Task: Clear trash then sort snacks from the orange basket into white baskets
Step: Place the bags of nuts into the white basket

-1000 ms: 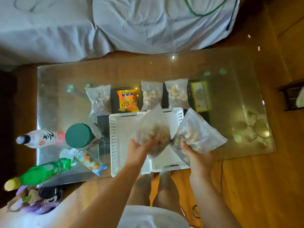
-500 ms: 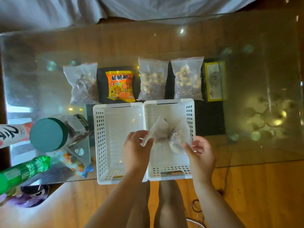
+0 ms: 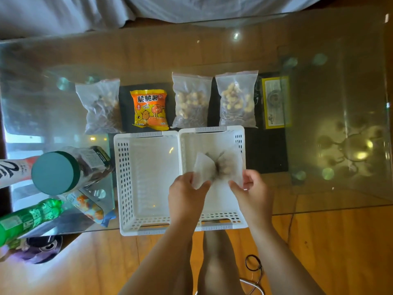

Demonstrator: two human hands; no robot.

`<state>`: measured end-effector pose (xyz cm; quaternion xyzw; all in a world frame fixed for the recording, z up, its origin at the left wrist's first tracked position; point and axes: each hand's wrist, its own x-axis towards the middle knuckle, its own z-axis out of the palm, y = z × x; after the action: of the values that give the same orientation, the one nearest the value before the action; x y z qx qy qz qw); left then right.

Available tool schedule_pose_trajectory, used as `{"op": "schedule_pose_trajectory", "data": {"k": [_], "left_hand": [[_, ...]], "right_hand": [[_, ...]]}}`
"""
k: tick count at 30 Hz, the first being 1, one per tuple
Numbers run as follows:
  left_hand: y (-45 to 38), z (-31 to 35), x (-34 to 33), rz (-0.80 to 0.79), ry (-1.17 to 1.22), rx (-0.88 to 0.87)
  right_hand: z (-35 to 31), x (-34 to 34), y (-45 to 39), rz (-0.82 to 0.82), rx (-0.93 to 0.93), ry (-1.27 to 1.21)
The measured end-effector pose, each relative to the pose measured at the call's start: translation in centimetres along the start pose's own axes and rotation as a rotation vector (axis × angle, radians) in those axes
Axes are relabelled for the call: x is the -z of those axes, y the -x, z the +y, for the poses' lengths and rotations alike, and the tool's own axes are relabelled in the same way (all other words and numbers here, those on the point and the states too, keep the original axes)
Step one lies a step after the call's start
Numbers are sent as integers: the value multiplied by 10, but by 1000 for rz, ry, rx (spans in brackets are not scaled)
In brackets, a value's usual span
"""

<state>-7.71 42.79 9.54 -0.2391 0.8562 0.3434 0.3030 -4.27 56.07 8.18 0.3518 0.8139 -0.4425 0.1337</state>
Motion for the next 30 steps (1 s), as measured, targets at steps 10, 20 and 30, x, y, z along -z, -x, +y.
{"op": "schedule_pose_trajectory", "data": {"k": [10,20,30], "left_hand": [[-9,-2,-5,-64,207,60],[-16,26,22,-31,-290,-324],[-75,83,50,-173,-892,-664]], "right_hand": [[-2,-17,1,80,-12,-55],[-3,17,13,-148,41,-60],[-18,5,9,-177,402,327]]}}
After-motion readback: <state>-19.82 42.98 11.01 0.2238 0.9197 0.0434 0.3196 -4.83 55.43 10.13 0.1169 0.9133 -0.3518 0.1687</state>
